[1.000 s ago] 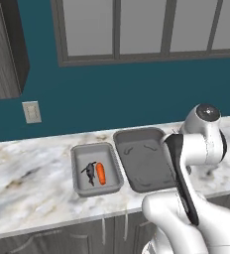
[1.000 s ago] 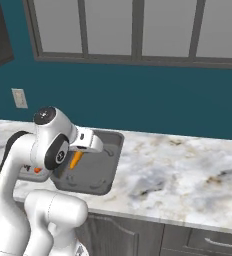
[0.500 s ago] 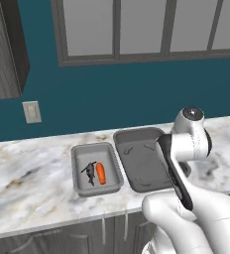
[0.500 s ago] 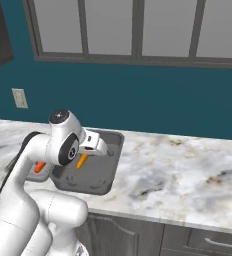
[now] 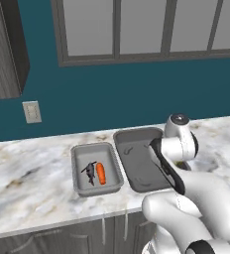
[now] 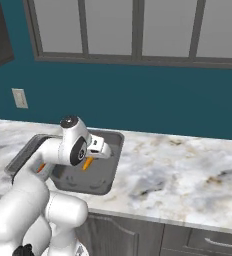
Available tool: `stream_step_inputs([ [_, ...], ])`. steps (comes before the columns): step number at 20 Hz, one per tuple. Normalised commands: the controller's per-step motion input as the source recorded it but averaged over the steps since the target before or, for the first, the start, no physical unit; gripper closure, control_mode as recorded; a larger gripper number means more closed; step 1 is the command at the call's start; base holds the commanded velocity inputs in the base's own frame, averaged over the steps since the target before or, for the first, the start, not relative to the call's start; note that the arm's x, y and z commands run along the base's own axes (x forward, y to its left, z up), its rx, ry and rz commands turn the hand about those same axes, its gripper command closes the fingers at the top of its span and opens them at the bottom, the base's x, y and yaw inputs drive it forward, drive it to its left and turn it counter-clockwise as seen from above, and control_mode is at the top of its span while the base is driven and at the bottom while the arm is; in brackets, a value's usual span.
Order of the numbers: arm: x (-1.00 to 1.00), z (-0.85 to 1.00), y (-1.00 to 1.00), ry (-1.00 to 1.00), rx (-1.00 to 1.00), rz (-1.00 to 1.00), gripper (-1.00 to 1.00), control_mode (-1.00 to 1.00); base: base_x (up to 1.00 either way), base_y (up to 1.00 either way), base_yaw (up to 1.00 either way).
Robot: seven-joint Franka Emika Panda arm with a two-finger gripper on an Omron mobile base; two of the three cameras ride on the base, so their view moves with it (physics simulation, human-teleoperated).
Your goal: Place one carrot and one fish in each tupperware on the nearby counter, to pack two identical lunches.
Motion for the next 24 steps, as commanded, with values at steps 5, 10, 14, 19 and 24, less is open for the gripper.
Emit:
stream_step_inputs([
  [5,0.32,-0.4,0.0,0.0,0.0,0.0,1.0,-1.0,0.0,0.0,0.0],
  [10,0.31,-0.33,0.0,0.0,0.0,0.0,1.0,-1.0,0.0,0.0,0.0],
  [14,0.29,-0.31,-0.04,0.0,0.0,0.0,1.0,-1.0,0.0,0.0,0.0],
  [19,0.27,-0.28,-0.07,0.03,0.0,0.0,-1.0,-1.0,0.0,0.0,0.0],
  [24,0.28,-0.25,0.0,0.02,0.0,0.0,-1.0,-1.0,0.0,0.0,0.0],
])
